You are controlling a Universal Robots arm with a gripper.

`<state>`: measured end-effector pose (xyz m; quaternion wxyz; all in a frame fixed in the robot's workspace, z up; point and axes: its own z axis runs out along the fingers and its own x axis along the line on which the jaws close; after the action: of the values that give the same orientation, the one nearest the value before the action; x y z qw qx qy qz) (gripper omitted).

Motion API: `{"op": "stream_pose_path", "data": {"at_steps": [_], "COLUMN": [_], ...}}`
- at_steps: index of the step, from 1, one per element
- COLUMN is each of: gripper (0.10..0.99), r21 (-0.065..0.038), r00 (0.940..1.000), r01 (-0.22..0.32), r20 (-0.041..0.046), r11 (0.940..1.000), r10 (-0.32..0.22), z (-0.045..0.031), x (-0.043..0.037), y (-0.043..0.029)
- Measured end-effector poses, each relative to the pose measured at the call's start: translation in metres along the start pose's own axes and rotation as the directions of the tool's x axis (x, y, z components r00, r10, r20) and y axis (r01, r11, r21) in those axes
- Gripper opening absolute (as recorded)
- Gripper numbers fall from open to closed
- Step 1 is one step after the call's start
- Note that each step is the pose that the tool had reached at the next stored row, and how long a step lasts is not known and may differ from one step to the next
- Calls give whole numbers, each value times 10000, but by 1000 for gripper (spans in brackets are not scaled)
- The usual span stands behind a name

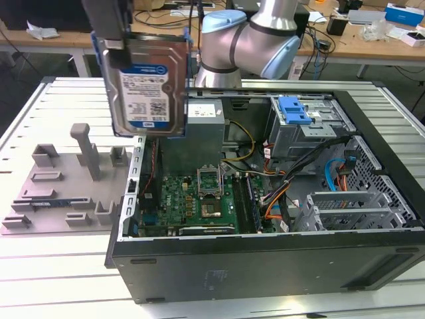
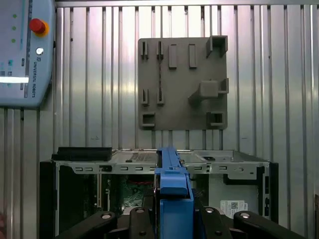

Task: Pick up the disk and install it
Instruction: 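Pick up the disk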

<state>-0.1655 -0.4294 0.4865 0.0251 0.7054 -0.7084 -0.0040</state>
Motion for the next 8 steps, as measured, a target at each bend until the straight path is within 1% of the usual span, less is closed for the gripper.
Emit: {"op": "stream_pose_path", "data": {"at_steps": [2, 4, 6, 8], "gripper": [365, 365, 365, 365], "r21": [-20, -52, -75, -106], "r00": [10000, 10000, 10000, 10000], "r01": [3, 3, 2, 7], "r20": [0, -1, -1, -1], "r11": [10000, 10000, 10000, 9999], "r10": [-3, -3, -2, -7], "z": [-3, -8, -11, -16], "x": [29, 68, 96, 141], "y": [-97, -229, -328, -499]}}
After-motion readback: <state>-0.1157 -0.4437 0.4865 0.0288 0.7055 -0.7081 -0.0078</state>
